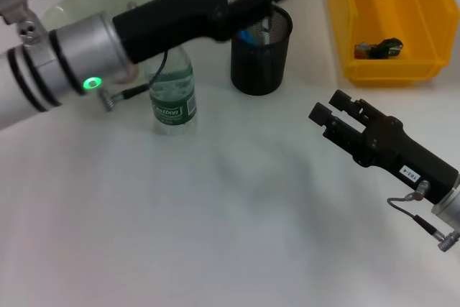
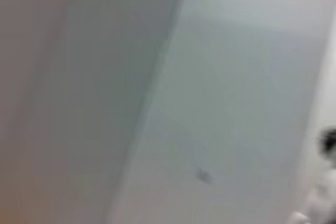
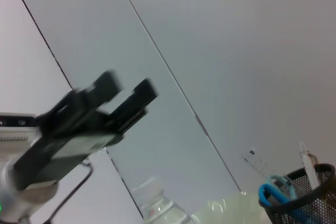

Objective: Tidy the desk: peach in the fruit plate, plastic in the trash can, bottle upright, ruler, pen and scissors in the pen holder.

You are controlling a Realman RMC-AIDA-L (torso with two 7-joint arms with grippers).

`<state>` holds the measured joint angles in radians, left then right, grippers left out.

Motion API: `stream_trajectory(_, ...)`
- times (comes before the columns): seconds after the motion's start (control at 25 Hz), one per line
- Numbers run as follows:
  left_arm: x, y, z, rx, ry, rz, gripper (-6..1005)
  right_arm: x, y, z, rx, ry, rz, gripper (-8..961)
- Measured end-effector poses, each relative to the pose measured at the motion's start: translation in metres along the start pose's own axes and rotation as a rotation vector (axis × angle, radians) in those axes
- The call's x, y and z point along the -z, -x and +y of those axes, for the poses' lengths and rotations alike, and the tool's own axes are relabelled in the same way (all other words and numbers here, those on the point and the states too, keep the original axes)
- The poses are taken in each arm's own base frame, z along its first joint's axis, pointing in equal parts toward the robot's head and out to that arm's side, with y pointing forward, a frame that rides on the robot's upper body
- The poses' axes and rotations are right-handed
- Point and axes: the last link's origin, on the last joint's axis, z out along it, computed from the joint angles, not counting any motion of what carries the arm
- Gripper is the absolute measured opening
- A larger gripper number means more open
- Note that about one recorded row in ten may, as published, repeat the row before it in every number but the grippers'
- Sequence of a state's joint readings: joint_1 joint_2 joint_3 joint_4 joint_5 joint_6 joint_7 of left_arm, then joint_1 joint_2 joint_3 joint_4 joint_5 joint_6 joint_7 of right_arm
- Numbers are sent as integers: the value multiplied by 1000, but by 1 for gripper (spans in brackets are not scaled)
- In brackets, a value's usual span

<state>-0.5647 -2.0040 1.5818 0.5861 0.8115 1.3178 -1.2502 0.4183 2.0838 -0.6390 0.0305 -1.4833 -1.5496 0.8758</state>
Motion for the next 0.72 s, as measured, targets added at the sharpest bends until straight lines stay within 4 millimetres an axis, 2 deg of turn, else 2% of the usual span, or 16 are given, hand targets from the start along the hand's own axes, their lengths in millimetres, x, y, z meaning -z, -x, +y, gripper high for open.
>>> stream_trajectory(0.08, 7, -4, 5, -2, 68, -30, 599, 0, 0, 1, 5, 11, 3, 695)
stream_trajectory(0.12, 16, -7, 16, -33, 176, -76, 599, 1, 0, 3, 20, 36, 20, 695)
stream_trajectory(0.2, 20, -6, 21, -52, 221, -97, 598, 1, 0, 3, 27, 47, 27, 695)
stream_trajectory(0.32, 35, 3, 34, -122, 315, -188, 599, 3, 3, 10, 65, 143, 68, 695)
stream_trajectory(0.36, 35, 3, 34, -122, 315, -188, 598, 3, 3, 10, 65, 143, 68, 695)
stream_trajectory(0.52, 60, 37, 42, -166, 331, -373, 594, 15, 16, 16, 126, 297, 138, 695)
stream_trajectory(0.72, 79, 45, 42, -176, 284, -380, 591, 28, 41, 10, 160, 407, 344, 695)
